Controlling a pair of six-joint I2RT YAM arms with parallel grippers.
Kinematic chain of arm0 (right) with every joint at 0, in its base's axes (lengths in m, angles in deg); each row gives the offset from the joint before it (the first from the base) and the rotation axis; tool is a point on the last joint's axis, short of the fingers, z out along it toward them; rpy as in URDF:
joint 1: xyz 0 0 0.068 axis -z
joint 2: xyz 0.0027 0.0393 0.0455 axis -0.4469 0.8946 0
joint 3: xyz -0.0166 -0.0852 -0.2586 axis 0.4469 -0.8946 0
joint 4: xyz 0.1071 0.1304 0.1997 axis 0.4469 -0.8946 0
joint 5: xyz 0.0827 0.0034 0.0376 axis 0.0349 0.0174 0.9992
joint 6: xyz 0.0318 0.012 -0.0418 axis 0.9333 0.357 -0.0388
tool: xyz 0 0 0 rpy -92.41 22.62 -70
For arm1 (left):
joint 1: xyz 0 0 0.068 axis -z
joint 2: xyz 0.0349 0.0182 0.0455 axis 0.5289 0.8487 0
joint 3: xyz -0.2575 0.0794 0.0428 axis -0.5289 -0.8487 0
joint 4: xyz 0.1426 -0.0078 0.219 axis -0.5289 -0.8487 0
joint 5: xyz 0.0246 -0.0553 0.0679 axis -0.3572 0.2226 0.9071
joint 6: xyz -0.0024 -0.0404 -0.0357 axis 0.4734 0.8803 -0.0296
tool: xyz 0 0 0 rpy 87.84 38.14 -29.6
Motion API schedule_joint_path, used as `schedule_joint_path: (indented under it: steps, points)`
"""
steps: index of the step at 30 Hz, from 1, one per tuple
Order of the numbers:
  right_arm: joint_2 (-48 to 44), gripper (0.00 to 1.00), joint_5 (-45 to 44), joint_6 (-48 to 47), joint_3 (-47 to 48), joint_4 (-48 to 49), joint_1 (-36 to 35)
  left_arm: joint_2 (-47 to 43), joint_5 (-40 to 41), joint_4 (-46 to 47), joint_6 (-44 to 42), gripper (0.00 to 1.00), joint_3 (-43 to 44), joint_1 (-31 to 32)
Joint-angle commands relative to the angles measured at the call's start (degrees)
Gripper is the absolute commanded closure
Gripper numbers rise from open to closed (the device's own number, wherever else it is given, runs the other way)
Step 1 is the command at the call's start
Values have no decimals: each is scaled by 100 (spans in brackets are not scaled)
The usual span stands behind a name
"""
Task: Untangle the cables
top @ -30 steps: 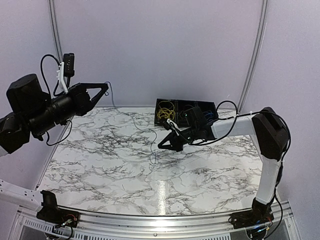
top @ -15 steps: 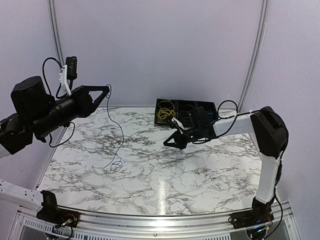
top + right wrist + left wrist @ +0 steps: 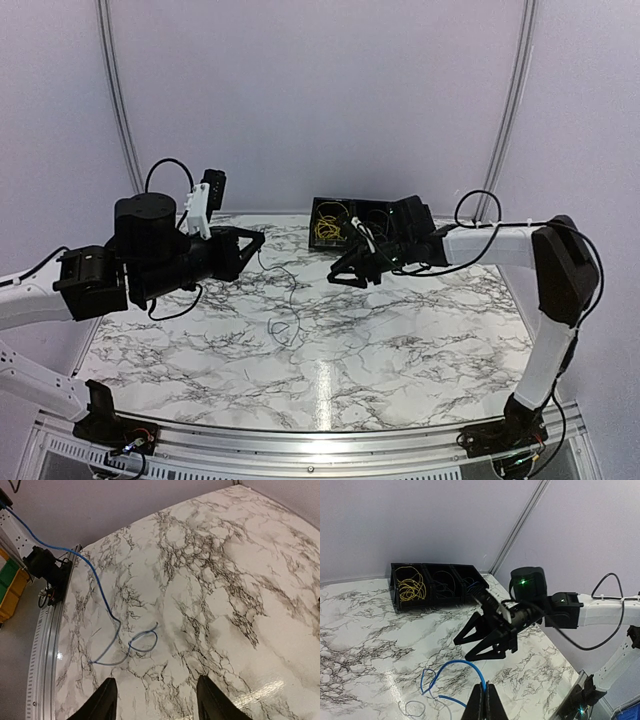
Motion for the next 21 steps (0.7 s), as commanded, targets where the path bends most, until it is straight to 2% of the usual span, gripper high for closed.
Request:
schedule_joint_path:
  steps: [1, 5, 8, 13, 21]
  points:
    - [-763, 41, 369, -52, 353, 35, -105, 238, -204, 272, -38, 100, 152, 21]
    - [-838, 37, 13, -76, 520, -8, -390, 422, -394, 395, -67, 100, 288, 23]
    - [-560, 34, -176, -251, 803, -318, -614, 516, -583, 493, -39, 100, 384, 24]
    - [-224, 30, 98, -161, 978, -445, -822, 518, -788, 582, 74, 100, 418, 21]
    - [-75, 30, 474, -274, 938, -449, -905, 382, -841, 667, 179, 100, 331, 25]
